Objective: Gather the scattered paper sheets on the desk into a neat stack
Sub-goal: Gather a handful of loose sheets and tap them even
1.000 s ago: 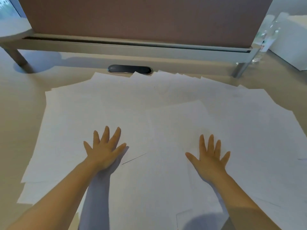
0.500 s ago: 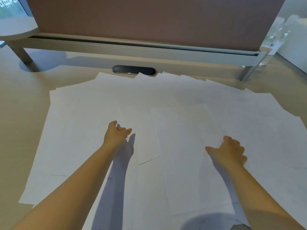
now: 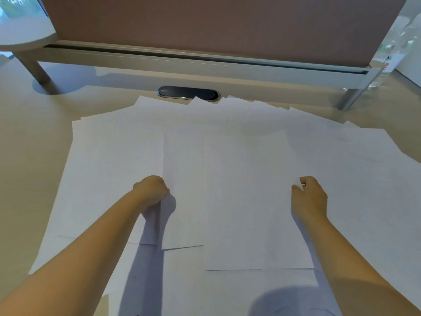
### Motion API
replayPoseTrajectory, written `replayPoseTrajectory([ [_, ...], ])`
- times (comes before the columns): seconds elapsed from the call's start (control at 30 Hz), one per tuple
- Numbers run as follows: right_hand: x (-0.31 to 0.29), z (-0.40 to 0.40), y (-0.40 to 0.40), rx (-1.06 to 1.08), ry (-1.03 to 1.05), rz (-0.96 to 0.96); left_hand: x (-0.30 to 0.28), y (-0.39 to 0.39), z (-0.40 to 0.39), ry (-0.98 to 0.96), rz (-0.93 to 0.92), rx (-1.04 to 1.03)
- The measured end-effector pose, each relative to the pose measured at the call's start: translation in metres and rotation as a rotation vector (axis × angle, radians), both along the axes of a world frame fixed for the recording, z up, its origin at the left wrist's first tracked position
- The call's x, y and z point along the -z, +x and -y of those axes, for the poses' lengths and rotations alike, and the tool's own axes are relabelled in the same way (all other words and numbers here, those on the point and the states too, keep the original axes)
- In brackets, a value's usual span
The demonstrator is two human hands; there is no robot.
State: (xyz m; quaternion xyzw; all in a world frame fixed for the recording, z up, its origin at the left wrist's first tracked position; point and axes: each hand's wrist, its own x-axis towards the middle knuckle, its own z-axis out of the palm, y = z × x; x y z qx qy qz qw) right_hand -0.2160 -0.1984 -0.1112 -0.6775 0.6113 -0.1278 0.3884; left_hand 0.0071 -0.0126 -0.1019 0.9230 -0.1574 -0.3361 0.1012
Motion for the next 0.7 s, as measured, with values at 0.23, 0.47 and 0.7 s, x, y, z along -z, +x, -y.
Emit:
replayPoseTrajectory([
  [0.23, 0.000, -0.015, 0.031, -0.126, 0.174, 0.016, -0.008, -0.012, -0.013, -0.094, -0.129, -0.287],
  [0.47, 0.011, -0.026, 0.037, -0.161, 0.238, 0.116, -0.005, -0.023, -0.014, -0.394, -0.290, -0.438],
  [0.7, 0.016, -0.028, 0.062, -0.159, 0.234, 0.277, -0.003, -0.001, -0.016, -0.504, 0.007, -0.446],
])
